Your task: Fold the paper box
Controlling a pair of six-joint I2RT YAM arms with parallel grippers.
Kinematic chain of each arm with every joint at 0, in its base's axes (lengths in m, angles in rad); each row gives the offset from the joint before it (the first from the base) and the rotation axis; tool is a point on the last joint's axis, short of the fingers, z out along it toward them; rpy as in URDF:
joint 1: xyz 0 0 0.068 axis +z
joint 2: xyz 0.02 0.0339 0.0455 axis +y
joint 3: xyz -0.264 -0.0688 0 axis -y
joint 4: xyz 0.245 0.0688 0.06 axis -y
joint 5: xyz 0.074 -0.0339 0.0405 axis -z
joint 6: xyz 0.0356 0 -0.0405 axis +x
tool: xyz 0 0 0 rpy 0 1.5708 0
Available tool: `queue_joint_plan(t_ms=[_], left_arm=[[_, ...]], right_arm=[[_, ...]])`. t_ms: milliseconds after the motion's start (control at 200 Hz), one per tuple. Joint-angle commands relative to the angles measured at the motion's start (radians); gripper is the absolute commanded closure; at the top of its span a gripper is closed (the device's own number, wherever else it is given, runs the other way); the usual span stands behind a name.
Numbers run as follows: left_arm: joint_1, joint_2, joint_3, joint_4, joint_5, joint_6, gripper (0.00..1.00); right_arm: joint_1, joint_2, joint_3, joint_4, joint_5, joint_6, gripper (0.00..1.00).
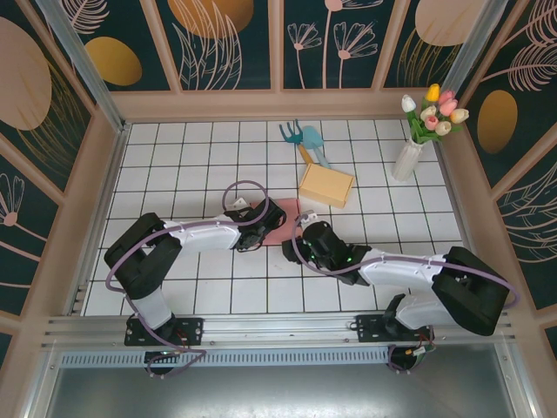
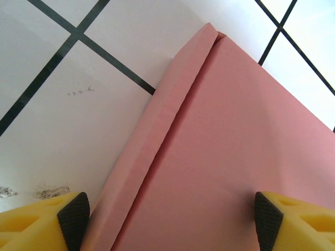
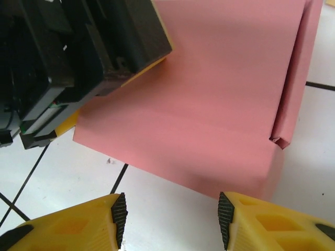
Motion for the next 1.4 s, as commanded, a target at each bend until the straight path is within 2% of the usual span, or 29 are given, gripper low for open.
queue_joint_plan(t_ms=[0,155,250,575,801,1011,1396], left_arm=[[0.009,0.066,-0.028,-0.113,0.037,0.0,0.19],[0.009,0.078,-0.026,-0.118,0.037,0.001,0.19],[0.009,0.074,-0.028,-0.118,0.037,-0.001,0.19],[0.009,0.059,-0.021,-0.13,0.035,0.004,0.19],[0.009,0.062,-0.023,-0.124,0.037,0.004,0.19],[0.009,0.066,-0.028,-0.119,0.039,0.002,0.19],[0.01,0.075,-0.021,-0.12,0.039,0.002,0.19]], right_arm=[[-0.009,-0.01,-0.034,0.025,0.052,0.001,0.47],[-0.036,-0.008,-0.031,0.023,0.042,0.031,0.47],[-0.063,0.002,-0.019,0.003,0.051,0.038,0.41],[-0.12,0.088,0.003,0.076,-0.082,0.025,0.41],[-0.12,0.114,0.019,0.108,-0.171,0.038,0.45],[-0.12,0.104,0.013,0.104,-0.157,0.032,0.49],[-0.111,0.091,0.0,0.147,-0.205,0.027,0.52]])
